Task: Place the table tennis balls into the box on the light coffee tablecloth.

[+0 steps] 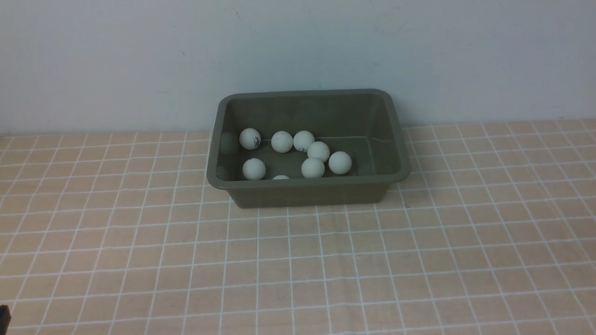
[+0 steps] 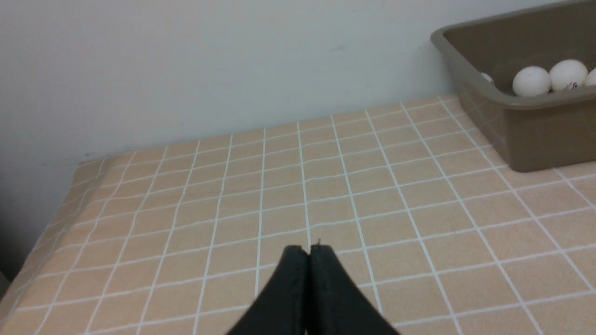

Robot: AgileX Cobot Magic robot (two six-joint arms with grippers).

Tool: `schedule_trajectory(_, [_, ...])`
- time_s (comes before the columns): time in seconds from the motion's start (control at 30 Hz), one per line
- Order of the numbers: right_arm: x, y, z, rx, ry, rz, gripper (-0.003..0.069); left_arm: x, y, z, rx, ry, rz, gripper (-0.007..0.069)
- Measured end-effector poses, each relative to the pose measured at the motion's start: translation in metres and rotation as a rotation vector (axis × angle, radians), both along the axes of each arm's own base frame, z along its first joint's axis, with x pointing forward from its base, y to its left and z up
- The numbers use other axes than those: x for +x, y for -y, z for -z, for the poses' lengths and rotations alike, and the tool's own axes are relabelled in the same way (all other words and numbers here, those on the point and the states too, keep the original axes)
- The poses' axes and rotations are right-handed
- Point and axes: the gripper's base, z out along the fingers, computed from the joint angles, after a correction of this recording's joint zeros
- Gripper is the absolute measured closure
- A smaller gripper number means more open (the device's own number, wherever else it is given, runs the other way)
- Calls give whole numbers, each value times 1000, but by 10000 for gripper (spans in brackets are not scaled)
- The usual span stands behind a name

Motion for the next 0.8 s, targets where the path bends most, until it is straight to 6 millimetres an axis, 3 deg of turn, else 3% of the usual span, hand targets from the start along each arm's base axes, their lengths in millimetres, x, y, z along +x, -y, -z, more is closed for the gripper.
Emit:
schedule_trajectory(0.67, [-1,-5,7,-19,-77,-61,677,0,0,-1,1,11,2,693])
schedule_trajectory(0.8, [-1,-4,10,-133,-78,-51,677,0,0,-1,1,11,2,693])
